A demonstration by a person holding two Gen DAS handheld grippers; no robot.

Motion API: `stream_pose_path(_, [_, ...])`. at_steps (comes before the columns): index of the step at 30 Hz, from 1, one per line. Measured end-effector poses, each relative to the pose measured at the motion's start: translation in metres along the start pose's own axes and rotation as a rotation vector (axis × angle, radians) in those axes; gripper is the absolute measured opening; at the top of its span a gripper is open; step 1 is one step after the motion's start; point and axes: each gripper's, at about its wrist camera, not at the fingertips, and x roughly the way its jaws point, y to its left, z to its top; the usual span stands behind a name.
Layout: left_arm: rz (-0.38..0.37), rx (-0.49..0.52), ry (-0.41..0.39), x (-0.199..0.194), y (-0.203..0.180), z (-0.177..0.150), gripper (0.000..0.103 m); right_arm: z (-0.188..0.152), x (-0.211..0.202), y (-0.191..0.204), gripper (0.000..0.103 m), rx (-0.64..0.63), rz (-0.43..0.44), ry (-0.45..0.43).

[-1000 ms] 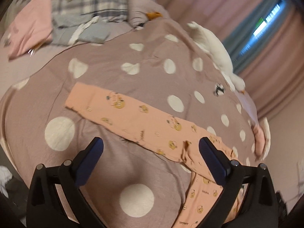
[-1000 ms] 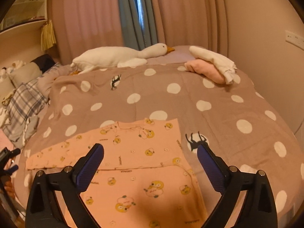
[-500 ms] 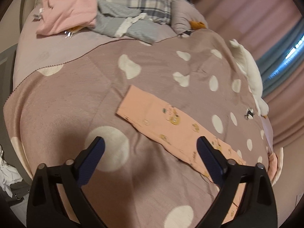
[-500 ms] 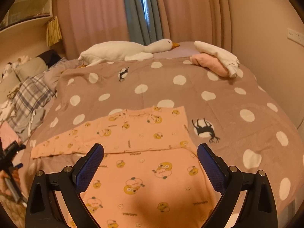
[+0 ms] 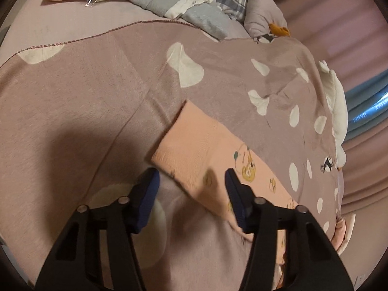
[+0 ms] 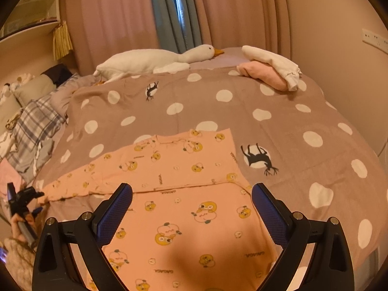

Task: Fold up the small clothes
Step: 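Move the left tool to the other sleeve cuff and close on it, then lift the sleeve with the left tool and fold it across the chest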

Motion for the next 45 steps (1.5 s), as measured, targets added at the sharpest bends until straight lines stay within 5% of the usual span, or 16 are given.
stream_pose_path(3, [-0.024, -0.035, -0.004, 0.007, 0.003, 0.003, 0.036, 0.001, 0.003, 0.0, 0.098, 0.002, -0.008, 0.005])
stream_pose_path(5, [-0.016, -0.052, -0.005, 0.013, 0.004, 0.004, 0.013, 0.001, 0.005, 0.0, 0.098, 0.006, -0.006, 0.008])
stream_pose_path(8, [-0.022, -0.068, -0.011, 0.015, 0.006, 0.006, 0.008, 0.001, 0.007, 0.001, 0.098, 0.003, -0.006, 0.017])
stream_pose_path(20, [0.005, 0.057, -0.095, -0.018, -0.045, 0.003, 0.005, 0.0, 0.008, 0.001, 0.098, 0.008, -0.008, 0.008])
stream_pose_path(35, [-0.121, 0.293, -0.149, -0.065, -0.139, -0.031, 0.005, 0.0, -0.003, -0.014, 0.098, 0.041, -0.002, -0.02])
stream_pose_path(45, [-0.191, 0.475, -0.092, -0.069, -0.198, -0.079, 0.005, -0.001, -0.008, -0.029, 0.098, 0.079, -0.01, -0.03])
